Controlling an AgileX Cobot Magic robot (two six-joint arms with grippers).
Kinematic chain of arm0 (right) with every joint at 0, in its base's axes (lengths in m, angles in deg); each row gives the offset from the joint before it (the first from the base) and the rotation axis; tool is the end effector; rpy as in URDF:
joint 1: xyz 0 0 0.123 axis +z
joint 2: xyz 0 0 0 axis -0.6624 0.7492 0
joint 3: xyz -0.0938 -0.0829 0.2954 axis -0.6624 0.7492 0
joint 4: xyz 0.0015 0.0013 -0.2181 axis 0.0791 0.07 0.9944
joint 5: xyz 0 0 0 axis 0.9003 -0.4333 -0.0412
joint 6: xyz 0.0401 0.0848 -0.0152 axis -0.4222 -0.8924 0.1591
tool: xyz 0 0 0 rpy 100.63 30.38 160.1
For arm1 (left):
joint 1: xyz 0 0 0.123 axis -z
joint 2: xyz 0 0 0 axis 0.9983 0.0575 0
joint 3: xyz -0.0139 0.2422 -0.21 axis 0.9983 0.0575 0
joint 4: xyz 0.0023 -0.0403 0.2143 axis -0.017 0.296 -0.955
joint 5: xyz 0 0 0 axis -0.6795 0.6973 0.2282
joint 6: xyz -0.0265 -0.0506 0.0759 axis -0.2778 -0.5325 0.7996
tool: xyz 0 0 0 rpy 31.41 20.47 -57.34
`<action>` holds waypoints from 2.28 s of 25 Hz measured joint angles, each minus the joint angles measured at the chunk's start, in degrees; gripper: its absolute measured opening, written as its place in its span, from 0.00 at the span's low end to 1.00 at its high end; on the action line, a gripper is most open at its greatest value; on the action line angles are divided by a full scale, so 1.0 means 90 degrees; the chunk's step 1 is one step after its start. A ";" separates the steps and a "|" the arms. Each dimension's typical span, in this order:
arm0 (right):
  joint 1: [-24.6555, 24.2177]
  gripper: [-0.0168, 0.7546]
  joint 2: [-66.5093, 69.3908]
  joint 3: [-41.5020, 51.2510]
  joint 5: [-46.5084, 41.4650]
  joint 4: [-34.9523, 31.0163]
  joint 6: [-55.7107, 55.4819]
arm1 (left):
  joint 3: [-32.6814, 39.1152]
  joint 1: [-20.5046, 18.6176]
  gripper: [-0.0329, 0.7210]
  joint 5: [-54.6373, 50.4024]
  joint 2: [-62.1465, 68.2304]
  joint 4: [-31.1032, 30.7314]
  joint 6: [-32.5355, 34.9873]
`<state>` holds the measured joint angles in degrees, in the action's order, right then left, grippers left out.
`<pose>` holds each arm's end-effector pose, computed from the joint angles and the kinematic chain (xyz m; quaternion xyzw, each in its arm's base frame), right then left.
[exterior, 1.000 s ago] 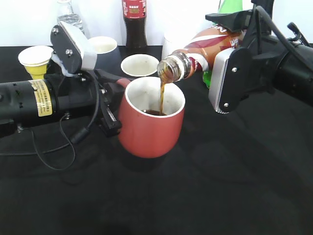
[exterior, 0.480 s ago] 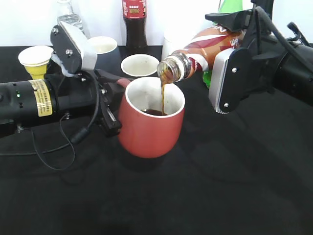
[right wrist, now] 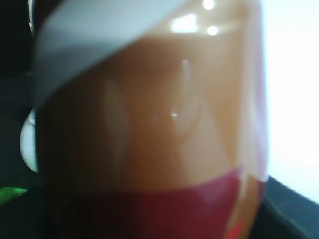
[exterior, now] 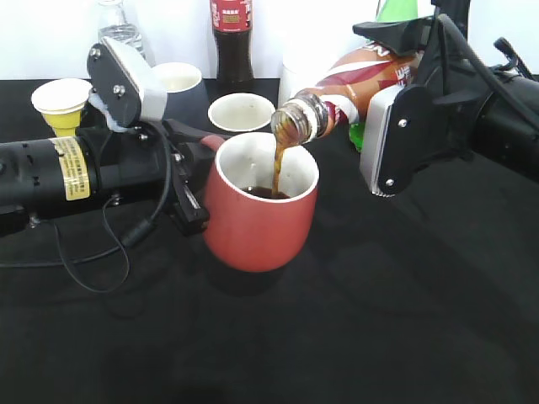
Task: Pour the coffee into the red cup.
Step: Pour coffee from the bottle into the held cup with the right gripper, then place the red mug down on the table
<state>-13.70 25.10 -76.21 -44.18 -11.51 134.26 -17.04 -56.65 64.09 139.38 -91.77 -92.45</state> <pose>0.2391 0.1403 0.3028 -0.6326 0.3580 -0.2907 0.6222 0.2296 -0.1800 0.2665 0.4398 0.6620 -0.2363 0.5591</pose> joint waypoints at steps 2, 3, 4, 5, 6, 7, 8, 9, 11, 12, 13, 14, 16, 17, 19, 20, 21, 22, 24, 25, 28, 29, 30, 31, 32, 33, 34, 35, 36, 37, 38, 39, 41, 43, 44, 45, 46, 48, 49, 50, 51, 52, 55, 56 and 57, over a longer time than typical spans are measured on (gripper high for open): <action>0.0000 0.71 0.0000 0.0000 0.0000 -0.0001 0.0013 | 0.0000 0.0000 0.13 0.0000 0.0000 0.0000 0.0000; 0.0000 0.71 0.0000 0.0000 0.0000 -0.0001 0.0015 | 0.0000 0.0000 0.13 0.0000 0.0000 0.0000 0.0000; 0.0000 0.71 0.0000 0.0000 0.0000 -0.0001 0.0021 | 0.0000 0.0000 0.13 0.0000 0.0000 0.0000 0.0000; 0.0000 0.71 0.0000 0.0000 0.0000 -0.0001 0.0034 | 0.0000 0.0000 0.13 -0.0001 0.0000 0.0000 0.0000; 0.0000 0.71 0.0000 0.0000 0.0000 -0.0001 0.0035 | 0.0000 0.0000 0.13 -0.0001 0.0000 0.0000 0.0000; 0.0000 0.71 0.0000 0.0000 0.0002 -0.0001 0.0041 | 0.0000 0.0000 0.13 -0.0001 0.0000 0.0000 0.0000; 0.0000 0.71 0.0000 0.0000 0.0002 -0.0001 0.0042 | 0.0000 0.0000 0.13 -0.0001 0.0000 0.0000 0.0000; 0.0000 0.71 0.0000 0.0000 0.0007 -0.0001 0.0042 | 0.0000 0.0000 0.13 -0.0007 0.0000 0.0000 0.0000; 0.0000 0.71 0.0000 0.0000 0.0007 -0.0001 0.0048 | 0.0000 0.0000 0.13 -0.0007 0.0000 0.0000 0.0000; 0.0000 0.71 0.0000 0.0000 0.0007 -0.0001 0.0048 | 0.0000 0.0000 0.13 -0.0007 0.0000 0.0000 0.0000; 0.0000 0.71 0.0000 0.0000 0.0007 -0.0001 0.0048 | 0.0000 0.0000 0.13 -0.0007 0.0000 0.0000 0.0000; 0.0000 0.71 0.0000 0.0000 0.0007 -0.0001 0.0050 | 0.0000 0.0000 0.13 -0.0007 0.0000 0.0000 0.0000; 0.0000 0.71 0.0000 0.0000 0.0007 -0.0001 0.0020 | 0.0000 0.0000 0.13 -0.0018 0.0000 0.0000 0.0000; 0.0000 0.71 0.0000 0.0000 0.0009 -0.0001 -0.0092 | 0.0000 0.0000 0.13 -0.0018 0.0000 0.0000 0.0000; 0.0000 0.71 0.0000 0.0000 0.0009 -0.0001 -0.0240 | 0.0000 0.0000 0.13 -0.0021 0.0000 0.0000 0.0000; 0.0000 0.71 0.0000 0.0000 0.0009 -0.0001 -0.0386 | 0.0000 0.0000 0.13 0.0031 0.0000 0.0000 0.0000; 0.0000 0.71 0.0000 0.0000 0.0009 -0.0001 -0.0478 | 0.0000 0.0000 0.13 0.0115 0.0000 0.0000 0.0000; 0.0000 0.71 0.0000 0.0000 0.0009 -0.0001 -0.0551 | 0.0000 0.0000 0.13 0.0158 0.0000 0.0000 0.0000; 0.0000 0.71 0.0000 0.0000 0.0009 -0.0001 -0.0771 | 0.0000 0.0000 0.13 0.0166 0.0000 0.0006 0.0000; 0.0000 0.71 0.0000 0.0000 0.0009 -0.0001 -0.0820 | 0.0000 0.0000 0.13 0.0166 0.0000 0.0006 0.0000; 0.0000 0.71 0.0000 0.0000 0.0015 -0.0001 -0.1090 | 0.0000 0.0000 0.13 0.0166 0.0000 0.0006 0.0000; 0.0000 0.71 0.0000 0.0000 0.0017 -0.0007 -0.1216 | 0.0000 0.0000 0.13 0.0166 0.0000 0.0006 0.0000; 0.0000 0.71 0.0000 0.0000 0.0029 -0.0007 -0.1464 | 0.0000 0.0000 0.13 0.0166 0.0000 0.0006 0.0000; 0.0000 0.71 0.0000 0.0000 0.0102 -0.0007 -0.1840 | 0.0000 0.0000 0.13 0.0166 0.0000 0.0006 0.0000; 0.0000 0.71 0.0000 0.0000 0.0153 -0.0007 -0.2311 | 0.0000 0.0000 0.13 0.0166 0.0000 0.0006 0.0000; 0.0000 0.71 0.0000 0.0000 0.0159 -0.0007 -0.2819 | 0.0000 0.0000 0.13 0.0166 0.0000 0.0006 0.0000; 0.0000 0.71 0.0000 0.0000 0.0159 -0.0007 -0.3442 | 0.0000 0.0000 0.13 0.0166 0.0000 0.0006 0.0000; 0.0000 0.71 0.0000 0.0000 0.0162 -0.0007 -0.3973 | 0.0000 0.0000 0.13 0.0166 0.0000 0.0006 0.0000; 0.0000 0.71 0.0000 0.0000 0.0162 -0.0007 -0.4652 | 0.0000 0.0000 0.13 0.0171 0.0000 0.0006 0.0000; 0.0000 0.71 0.0000 0.0000 0.0162 -0.0007 -0.5175 | 0.0000 0.0000 0.13 0.0171 0.0000 0.0006 0.0000; 0.0000 0.71 0.0000 0.0000 0.0162 -0.0007 -0.5604 | 0.0000 0.0000 0.13 0.0171 0.0000 0.0026 0.0000; 0.0000 0.71 0.0000 0.0000 0.0162 -0.0007 -0.6003 | 0.0000 0.0000 0.13 0.0171 0.0000 0.0109 0.0000; 0.0000 0.71 0.0000 0.0000 0.0162 -0.0012 -0.6474 | 0.0000 -0.0048 0.13 0.0230 0.0000 0.0495 0.0016; 0.0000 0.71 0.0000 0.0000 0.0162 -0.0012 -0.6948 | 0.0000 -0.0329 0.13 0.0326 0.0000 0.0596 0.0024; 0.0000 0.71 0.0000 0.0000 0.0162 -0.0012 -0.7223 | 0.0000 -0.0551 0.13 0.0415 0.0000 0.0637 0.0030; 0.0000 0.71 0.0000 0.0000 0.0162 -0.0012 -0.7398 | 0.0000 -0.0761 0.13 0.0564 0.0000 0.0649 0.0030; 0.0000 0.71 0.0000 0.0000 0.0162 -0.0012 -0.7474 | 0.0000 -0.0971 0.13 0.0687 0.0000 0.0669 0.0030; 0.0000 0.71 0.0000 0.0000 0.0162 -0.0018 -0.7503 | 0.0000 -0.1297 0.13 0.0714 -0.0019 0.0669 0.0030; 0.0000 0.71 0.0000 0.0000 0.0162 -0.0025 -0.7511 | 0.0000 -0.1461 0.13 0.0719 -0.0060 0.0663 0.0030; 0.0000 0.71 0.0000 0.0000 0.0162 -0.0025 -0.7511 | 0.0000 -0.1626 0.13 0.0719 -0.0151 0.0663 0.0030; 0.0000 0.71 0.0000 0.0000 0.0162 -0.0025 -0.7516 | 0.0000 -0.1785 0.13 0.0719 -0.0256 0.0663 0.0037; 0.0000 0.71 0.0000 0.0000 0.0162 -0.0030 -0.7532 | 0.0000 -0.1950 0.13 0.0719 -0.0358 0.0647 0.0044; 0.0000 0.71 0.0000 0.0000 0.0167 -0.0030 -0.7638 | 0.0000 -0.2455 0.13 0.0405 -0.0812 0.0625 0.0052; 0.0000 0.71 0.0000 0.0000 0.0174 -0.0030 -0.7753 | 0.0000 -0.2624 0.13 0.0280 -0.0946 0.0623 0.0052; 0.0000 0.71 0.0000 0.0000 0.0176 -0.0030 -0.7855 | 0.0000 -0.2810 0.13 0.0186 -0.1057 0.0623 0.0052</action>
<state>-13.70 25.10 -76.21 -42.60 -11.78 63.57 -17.04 -81.94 65.77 129.86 -86.16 -91.98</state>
